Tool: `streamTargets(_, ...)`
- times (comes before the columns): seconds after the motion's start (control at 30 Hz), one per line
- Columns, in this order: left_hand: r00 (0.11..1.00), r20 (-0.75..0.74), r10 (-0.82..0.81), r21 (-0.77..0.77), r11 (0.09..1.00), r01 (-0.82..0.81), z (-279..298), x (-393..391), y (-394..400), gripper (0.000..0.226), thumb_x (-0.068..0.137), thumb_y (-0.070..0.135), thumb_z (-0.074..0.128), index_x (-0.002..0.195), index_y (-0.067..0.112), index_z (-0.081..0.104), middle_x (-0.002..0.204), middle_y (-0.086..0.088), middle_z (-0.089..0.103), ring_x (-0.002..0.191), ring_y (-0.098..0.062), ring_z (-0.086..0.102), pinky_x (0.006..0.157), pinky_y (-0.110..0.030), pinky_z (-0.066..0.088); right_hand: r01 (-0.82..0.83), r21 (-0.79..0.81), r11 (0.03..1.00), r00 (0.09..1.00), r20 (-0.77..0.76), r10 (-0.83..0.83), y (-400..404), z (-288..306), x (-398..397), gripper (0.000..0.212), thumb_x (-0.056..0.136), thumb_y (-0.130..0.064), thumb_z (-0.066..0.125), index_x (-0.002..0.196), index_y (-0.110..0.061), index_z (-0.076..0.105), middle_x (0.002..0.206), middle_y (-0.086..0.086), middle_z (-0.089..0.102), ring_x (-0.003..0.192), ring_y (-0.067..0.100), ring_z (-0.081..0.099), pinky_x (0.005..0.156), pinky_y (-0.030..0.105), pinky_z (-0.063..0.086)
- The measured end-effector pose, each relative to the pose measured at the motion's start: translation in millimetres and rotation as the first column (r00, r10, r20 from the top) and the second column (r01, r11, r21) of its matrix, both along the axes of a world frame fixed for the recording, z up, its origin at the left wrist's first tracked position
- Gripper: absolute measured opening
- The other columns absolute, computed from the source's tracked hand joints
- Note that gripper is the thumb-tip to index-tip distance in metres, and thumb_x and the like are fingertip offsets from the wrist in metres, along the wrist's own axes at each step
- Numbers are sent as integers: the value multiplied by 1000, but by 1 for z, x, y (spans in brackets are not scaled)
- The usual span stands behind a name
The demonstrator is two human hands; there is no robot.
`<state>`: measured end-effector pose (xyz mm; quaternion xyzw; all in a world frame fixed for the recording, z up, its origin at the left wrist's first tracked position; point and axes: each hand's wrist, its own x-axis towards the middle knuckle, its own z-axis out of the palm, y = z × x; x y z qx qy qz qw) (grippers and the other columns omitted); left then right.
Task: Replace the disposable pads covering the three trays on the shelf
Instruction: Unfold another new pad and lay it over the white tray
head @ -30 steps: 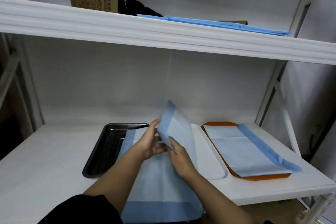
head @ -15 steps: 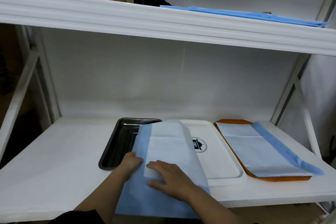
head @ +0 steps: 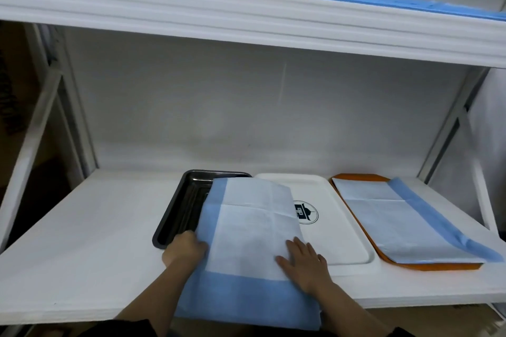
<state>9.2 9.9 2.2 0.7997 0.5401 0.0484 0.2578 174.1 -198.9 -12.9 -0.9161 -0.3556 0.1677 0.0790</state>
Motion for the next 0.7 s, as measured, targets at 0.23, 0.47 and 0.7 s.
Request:
streamTargets(0.23,976,-200,-80,278,951,135,3,15,1,47,89,33,44,132,17,37,135,-8,40,125,-28,38,100,-41,32,89,105,991,994,-80,-80,8,2,10,52,95,-59,30,138,-31,40,158,-6,14,143,18,21,113,40,20)
streamTargets(0.47,990,37,-138,-272,952,143,2,55,30,75,94,50,43,152,17,10,156,-14,12,140,-35,22,114,-43,24,507,367,780,816,-495,-297,30,-12,59,49,85,-40,58,127,-15,51,131,11,50,115,24,53,97,33,42)
streamTargets(0.7,972,178,155,-461,886,-57,0,81,69,102,74,47,69,147,1,15,149,-19,28,134,-35,34,109,-44,34,726,352,591,590,-761,-271,51,-26,105,10,72,-21,61,73,-11,59,74,8,61,62,20,56,57,25,44)
